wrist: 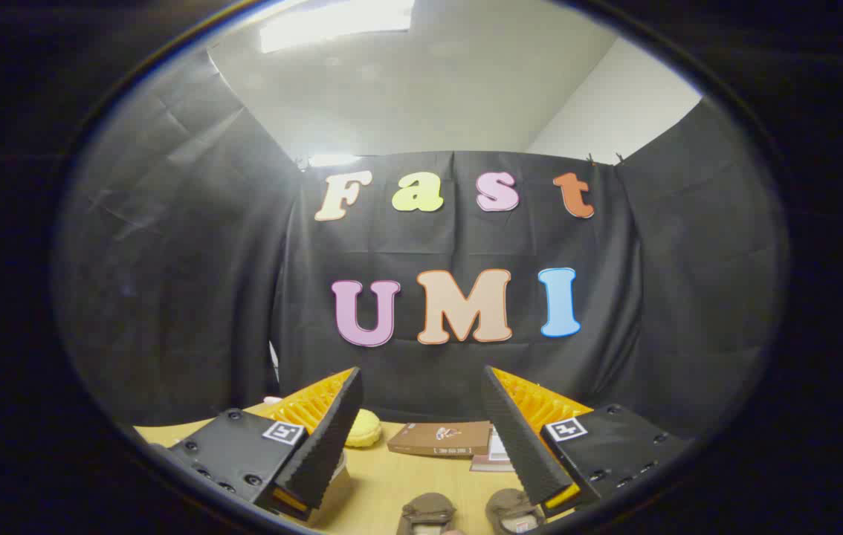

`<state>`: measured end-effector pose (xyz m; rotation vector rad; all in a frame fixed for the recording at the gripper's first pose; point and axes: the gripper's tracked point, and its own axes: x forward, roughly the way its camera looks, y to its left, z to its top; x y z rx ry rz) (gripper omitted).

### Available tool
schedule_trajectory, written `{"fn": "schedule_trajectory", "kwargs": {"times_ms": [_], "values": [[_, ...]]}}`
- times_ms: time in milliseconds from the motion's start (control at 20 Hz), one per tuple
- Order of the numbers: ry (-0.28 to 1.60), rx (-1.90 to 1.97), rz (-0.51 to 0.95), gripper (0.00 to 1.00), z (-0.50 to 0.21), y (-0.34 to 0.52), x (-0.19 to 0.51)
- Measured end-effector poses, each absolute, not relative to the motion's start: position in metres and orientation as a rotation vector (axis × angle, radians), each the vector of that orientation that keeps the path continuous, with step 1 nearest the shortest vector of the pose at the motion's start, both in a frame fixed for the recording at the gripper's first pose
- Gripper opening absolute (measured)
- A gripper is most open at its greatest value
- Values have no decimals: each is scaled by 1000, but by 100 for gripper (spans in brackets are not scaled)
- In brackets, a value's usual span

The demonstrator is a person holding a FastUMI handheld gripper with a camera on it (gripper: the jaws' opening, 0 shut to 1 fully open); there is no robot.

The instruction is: Open the storage box then place both shoes into the box .Put the left shoe in first, then the right shoe, with the right side of both shoes facing outward in a uniform manner.

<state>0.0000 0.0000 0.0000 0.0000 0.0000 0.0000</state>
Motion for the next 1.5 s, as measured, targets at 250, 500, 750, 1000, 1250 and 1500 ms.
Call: {"fn": "schedule_trajectory", "kwargs": {"times_ms": [250,500,750,1000,1250,1500], "values": [[10,-19,-1,100,-6,3,-3],[13,-41,2,100,-5,-1,-5],[14,-55,9,100,-3,-6,-5],[20,-53,15,100,-5,-10,-3],[51,-6,52,100,-16,-1,-2],[146,118,108,100,-52,19,1]]}}
